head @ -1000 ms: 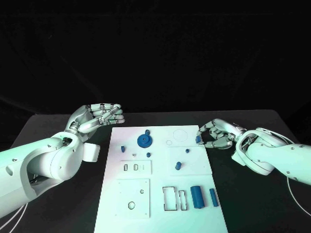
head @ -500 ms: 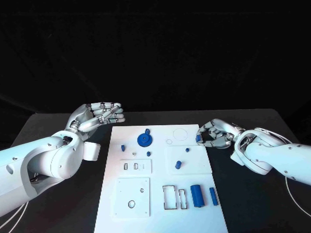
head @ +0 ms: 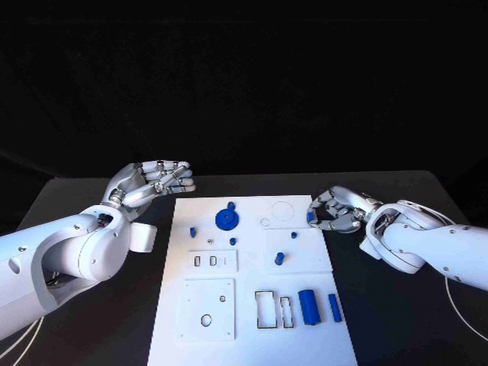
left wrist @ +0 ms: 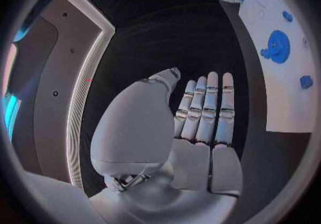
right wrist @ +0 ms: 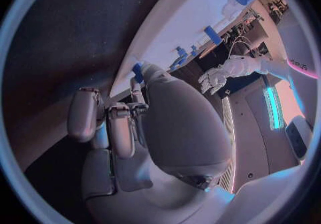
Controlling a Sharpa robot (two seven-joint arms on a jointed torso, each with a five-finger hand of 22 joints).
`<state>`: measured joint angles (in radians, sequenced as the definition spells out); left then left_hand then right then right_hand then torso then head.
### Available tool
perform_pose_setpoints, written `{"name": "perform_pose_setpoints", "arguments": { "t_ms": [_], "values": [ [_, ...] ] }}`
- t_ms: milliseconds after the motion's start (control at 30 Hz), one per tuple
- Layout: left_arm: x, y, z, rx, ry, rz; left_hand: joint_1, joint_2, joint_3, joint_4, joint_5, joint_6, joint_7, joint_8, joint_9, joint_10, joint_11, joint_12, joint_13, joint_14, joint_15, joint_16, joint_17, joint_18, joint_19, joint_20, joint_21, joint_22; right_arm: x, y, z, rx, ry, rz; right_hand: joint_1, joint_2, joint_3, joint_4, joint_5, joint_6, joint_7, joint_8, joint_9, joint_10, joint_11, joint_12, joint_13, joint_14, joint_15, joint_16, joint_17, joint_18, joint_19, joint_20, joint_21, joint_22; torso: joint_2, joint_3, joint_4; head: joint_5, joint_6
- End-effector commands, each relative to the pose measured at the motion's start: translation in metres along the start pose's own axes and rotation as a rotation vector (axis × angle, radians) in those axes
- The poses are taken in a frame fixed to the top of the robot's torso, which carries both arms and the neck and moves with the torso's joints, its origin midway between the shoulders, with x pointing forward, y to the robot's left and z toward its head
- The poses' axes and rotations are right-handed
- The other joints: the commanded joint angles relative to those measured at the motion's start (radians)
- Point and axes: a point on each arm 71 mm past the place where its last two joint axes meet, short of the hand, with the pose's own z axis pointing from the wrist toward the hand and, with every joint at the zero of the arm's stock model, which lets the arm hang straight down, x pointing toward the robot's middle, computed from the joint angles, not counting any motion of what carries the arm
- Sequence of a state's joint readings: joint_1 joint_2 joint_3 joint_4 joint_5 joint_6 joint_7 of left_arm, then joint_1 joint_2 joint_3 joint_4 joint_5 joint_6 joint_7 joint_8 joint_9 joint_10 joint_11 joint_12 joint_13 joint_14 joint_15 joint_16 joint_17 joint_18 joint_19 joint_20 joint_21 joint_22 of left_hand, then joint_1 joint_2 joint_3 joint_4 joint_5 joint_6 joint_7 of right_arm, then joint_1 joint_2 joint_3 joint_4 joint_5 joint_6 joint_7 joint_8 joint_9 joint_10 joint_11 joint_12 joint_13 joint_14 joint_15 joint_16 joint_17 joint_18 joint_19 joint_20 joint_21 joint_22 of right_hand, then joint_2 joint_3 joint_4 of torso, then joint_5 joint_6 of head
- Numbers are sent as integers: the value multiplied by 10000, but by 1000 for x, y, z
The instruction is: Assemble the parts on the task board
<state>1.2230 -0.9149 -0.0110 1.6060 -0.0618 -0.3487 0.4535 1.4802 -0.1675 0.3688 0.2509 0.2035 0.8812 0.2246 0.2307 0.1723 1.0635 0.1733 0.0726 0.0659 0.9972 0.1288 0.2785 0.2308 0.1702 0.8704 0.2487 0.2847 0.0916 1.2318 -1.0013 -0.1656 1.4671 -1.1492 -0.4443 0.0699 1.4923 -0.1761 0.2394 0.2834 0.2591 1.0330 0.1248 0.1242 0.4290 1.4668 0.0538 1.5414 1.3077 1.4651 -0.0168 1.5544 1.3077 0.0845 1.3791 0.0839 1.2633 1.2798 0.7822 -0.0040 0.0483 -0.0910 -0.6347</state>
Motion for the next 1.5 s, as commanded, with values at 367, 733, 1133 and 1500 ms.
{"name": "perform_pose_setpoints", "arguments": {
  "t_ms": [367, 733, 1133, 1500],
  "values": [
    [2, -1, 0, 32, 187, -118, 57, -76, 39, 8, -60, -8, 78, -61, -13, 72, 21, -32, 4, -41, 39, -43, 8, 138, 65, 34, -54, -9, -1, 1, 1, 135, -339, 3, -118, 12, 227, -10, 42, 228, -45, 93, 21, 908, -135, 86, 2438, 966, -103, 60, 2204, -77, 139, -23, 132, 142, 0, 1, 11, -13, -42],
    [1, -1, 0, 25, 186, -118, 57, -76, 39, 8, -60, -8, 78, -61, -13, 72, 21, -32, 4, -41, 39, -43, 8, 138, 65, 34, -54, -9, 0, 15, -1, -88, -821, 259, -42, 160, 805, -170, 230, 641, -259, 346, 144, 984, -327, 203, 2547, 1001, -254, 100, 2366, -122, 268, -153, 313, 354, -8, 14, -10, 30, -66],
    [0, 0, 0, 3, 173, -112, 57, -76, 39, 8, -60, -8, 78, -61, -13, 72, 21, -32, 4, -41, 39, -43, 8, 138, 65, 34, -54, -9, 8, 59, -6, -504, -879, 944, -162, 269, 1020, -165, 227, 627, -283, 382, 186, 984, -356, 201, 2547, 1015, -280, 115, 2430, -141, 312, -189, 376, 430, -42, 2, -4, 67, -139],
    [-2, 4, 1, -84, 110, -124, 44, -77, 51, 4, -62, -7, 82, -67, -15, 82, 24, -49, 5, -40, 41, -54, 28, 138, 71, 35, -62, -23, 37, 118, 3, -1067, -280, 1657, -215, 283, 1064, -159, 221, 610, -283, 388, 198, 978, -357, 190, 2537, 1018, -284, 118, 2442, -134, 297, -196, 346, 408, -156, -36, 22, 129, -285]
  ]
}}
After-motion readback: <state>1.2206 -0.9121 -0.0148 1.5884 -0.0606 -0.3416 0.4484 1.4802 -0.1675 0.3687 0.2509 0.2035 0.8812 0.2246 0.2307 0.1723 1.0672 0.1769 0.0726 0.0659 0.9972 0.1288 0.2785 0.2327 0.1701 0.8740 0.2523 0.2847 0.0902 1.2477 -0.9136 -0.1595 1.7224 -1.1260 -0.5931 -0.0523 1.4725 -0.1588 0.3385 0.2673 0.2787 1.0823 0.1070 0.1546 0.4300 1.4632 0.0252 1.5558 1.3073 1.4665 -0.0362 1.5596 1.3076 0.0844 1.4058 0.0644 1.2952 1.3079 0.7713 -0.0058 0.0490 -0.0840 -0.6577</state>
